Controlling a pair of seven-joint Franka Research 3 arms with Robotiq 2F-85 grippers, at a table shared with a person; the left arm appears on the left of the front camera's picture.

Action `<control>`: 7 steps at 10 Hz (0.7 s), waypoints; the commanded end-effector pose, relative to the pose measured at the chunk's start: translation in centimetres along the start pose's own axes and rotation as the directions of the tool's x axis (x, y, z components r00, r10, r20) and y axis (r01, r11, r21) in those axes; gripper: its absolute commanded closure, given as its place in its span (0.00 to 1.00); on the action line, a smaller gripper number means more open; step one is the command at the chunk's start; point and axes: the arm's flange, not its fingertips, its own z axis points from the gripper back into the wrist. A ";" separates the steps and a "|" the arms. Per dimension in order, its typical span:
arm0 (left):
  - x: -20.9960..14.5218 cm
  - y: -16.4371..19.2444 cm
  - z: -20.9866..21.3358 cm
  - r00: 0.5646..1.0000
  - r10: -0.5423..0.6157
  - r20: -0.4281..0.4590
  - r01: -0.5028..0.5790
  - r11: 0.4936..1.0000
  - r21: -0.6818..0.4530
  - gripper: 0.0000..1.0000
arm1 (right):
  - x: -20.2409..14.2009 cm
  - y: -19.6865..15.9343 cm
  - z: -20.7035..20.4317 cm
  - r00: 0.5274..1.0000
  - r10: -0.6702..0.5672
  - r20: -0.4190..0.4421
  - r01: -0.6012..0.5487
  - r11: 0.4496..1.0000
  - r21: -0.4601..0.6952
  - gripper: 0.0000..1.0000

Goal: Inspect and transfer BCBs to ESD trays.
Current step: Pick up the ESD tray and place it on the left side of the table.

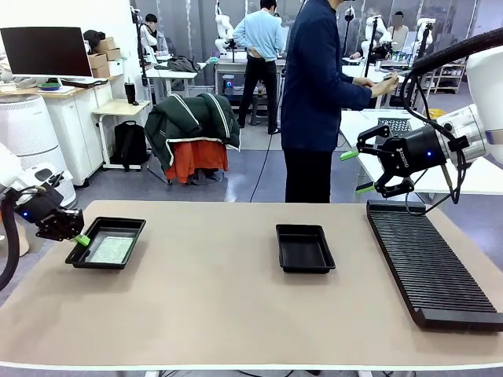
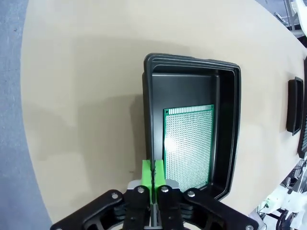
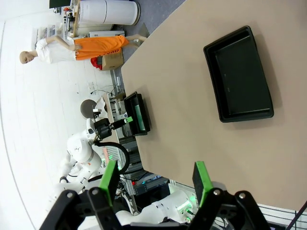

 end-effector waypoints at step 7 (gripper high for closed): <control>-0.9 0.4 -0.9 1.000 0.004 0.005 -0.004 0.999 0.037 0.97 | 0.1 -0.2 -0.1 1.000 0.003 -0.001 -0.003 1.000 0.014 0.18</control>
